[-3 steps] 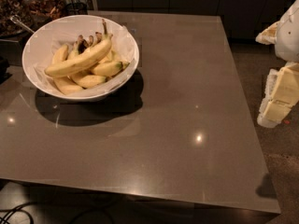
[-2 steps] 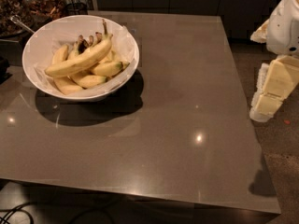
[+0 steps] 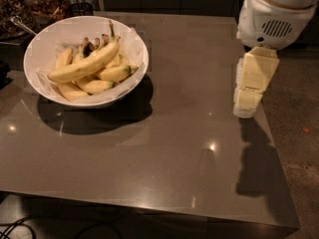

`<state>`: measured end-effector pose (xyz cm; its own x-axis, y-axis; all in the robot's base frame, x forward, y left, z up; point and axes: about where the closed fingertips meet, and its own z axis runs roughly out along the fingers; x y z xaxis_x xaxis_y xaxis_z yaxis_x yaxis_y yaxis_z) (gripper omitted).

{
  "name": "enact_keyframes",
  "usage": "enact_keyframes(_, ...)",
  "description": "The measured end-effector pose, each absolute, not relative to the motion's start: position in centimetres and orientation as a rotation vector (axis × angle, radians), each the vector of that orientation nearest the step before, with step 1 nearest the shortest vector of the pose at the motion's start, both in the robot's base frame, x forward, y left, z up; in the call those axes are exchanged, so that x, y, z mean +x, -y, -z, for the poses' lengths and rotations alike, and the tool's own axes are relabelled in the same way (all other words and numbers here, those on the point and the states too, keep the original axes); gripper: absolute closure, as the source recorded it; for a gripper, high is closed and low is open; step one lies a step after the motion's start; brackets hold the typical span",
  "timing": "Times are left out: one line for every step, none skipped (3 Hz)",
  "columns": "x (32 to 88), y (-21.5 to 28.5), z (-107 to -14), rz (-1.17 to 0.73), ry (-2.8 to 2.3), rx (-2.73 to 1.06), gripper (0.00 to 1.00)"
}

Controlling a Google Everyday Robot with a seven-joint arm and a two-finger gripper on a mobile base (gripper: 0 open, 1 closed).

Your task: Pick banana from white bowl

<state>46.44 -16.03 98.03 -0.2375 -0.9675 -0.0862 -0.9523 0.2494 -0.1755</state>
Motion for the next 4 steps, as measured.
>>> enact_keyframes(47.2, 15.5, -98.4, 0.142, -2.304, -1.803, 0.0)
enact_keyframes(47.5, 14.2, -99.1, 0.148, -2.261, -1.809, 0.0)
enact_keyframes(48.5, 10.4, -100.0, 0.153, -2.208, -1.881, 0.0)
enact_keyframes(50.6, 5.3, -100.7, 0.18, -2.119, -1.963, 0.0)
